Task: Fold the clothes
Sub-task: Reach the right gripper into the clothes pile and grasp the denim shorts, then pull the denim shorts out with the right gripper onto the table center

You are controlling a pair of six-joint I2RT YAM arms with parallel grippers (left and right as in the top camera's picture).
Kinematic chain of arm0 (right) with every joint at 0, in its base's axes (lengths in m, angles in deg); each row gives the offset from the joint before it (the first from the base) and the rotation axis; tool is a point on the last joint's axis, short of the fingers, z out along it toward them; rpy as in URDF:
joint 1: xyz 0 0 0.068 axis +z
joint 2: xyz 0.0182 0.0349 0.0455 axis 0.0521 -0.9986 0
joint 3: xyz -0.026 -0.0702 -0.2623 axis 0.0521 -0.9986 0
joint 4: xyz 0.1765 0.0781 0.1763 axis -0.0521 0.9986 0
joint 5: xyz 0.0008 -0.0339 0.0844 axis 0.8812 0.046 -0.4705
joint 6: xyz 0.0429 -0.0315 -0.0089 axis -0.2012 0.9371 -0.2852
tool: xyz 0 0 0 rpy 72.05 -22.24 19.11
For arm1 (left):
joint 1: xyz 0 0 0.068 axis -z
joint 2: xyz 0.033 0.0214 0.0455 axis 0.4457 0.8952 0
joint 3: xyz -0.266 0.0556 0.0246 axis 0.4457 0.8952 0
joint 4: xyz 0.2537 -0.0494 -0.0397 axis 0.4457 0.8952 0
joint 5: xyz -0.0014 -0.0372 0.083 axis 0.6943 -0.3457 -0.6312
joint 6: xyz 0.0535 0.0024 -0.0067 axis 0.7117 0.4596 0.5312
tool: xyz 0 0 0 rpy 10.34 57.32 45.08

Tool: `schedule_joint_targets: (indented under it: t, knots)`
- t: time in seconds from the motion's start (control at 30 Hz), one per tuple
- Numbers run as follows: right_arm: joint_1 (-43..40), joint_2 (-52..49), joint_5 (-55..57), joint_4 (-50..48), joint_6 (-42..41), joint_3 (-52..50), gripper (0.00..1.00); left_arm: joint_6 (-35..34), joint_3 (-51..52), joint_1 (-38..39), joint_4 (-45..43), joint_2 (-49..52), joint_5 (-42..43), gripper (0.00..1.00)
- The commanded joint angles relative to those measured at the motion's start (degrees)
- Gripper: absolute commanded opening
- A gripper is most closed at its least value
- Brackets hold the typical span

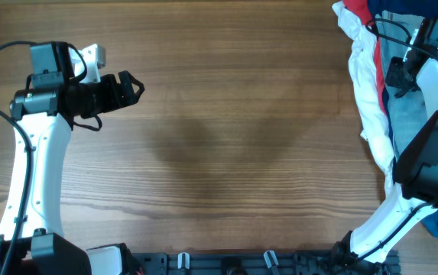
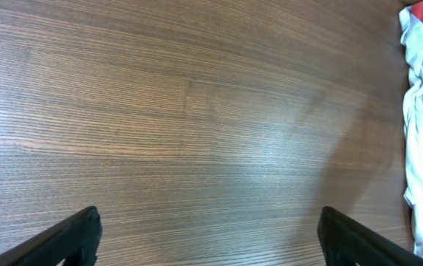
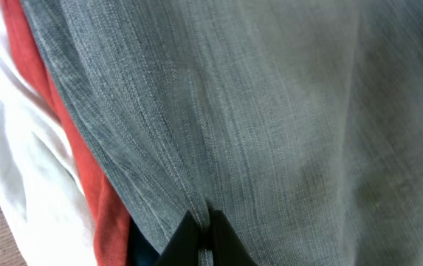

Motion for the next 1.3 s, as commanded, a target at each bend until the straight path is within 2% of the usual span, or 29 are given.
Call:
schedule_joint_targets:
  t: [0.0, 0.2, 0.27, 0.37, 0.47, 0.57, 0.7, 0.77, 0.83, 0.87, 0.93, 1.07, 1.17, 1.27]
  knots:
    - [-0.48, 1.14, -0.94, 0.96, -3.39, 2.25, 0.04, -0.42, -0.87, 0.35, -0.85, 0.11, 1.09, 0.89]
    - [6.95, 18.67, -18.16, 6.99, -1.42, 3.80, 0.04, -1.68, -0.87, 0.35, -2.58, -0.28, 1.11, 0.83]
    - [16.94, 23.04, -21.11, 9.57, -1.95, 3.80, 0.04, -1.68, -0.98, 0.35, -3.19, -1.84, 1.11, 0.83]
    - [32.48, 22.34, -21.86, 8.52, -5.92, 3.78, 0.04, -1.66, -1.07, 0.13, -3.39, -4.37, 0.87, 0.85]
    - [46.84, 16.92, -21.59, 3.04, -8.94, 3.74, 0.04, -1.66, -1.07, -1.55, -3.19, -6.67, 0.85, 0.86]
    - [52.43, 10.88, -21.68, 1.60, -10.58, 3.74, 0.04, -1.66, -1.07, -3.34, -2.01, -7.10, 0.85, 0.86]
    - [52.70, 9.68, -24.92, 2.23, -9.94, 3.74, 0.04, -1.60, -1.07, -4.00, -1.25, -7.08, -1.86, 0.88]
    - [52.70, 9.94, -29.86, 4.00, -6.29, 3.74, 0.36, -1.55, -1.07, -4.00, -1.25, -7.08, -3.02, 0.89]
    - [52.57, 10.93, -31.67, 7.52, -5.49, 3.74, 0.45, -1.22, -1.07, -4.00, -1.22, -7.08, -4.55, 0.90]
    - [52.19, 12.04, -31.41, 9.77, -5.51, 3.76, 0.54, -1.20, -1.07, -4.00, -1.18, -7.08, -5.40, 0.91]
    - [50.69, 14.12, -29.27, 13.35, -5.77, 3.76, 0.58, -0.98, -1.07, -4.00, -0.68, -7.08, -5.60, 0.91]
    - [42.05, 16.15, -16.79, 22.47, -10.19, 3.52, 0.61, 1.40, -1.05, -3.98, 1.73, -6.56, -5.57, 0.91]
    - [34.60, 14.45, -17.66, 22.62, -10.19, -0.76, 0.61, 1.57, -0.44, -3.08, 3.69, -4.94, -5.49, 0.91]
    - [31.34, 12.74, -20.96, 19.56, -10.05, -6.03, 0.61, 1.60, 0.61, 1.27, 5.73, -1.75, -3.78, 0.91]
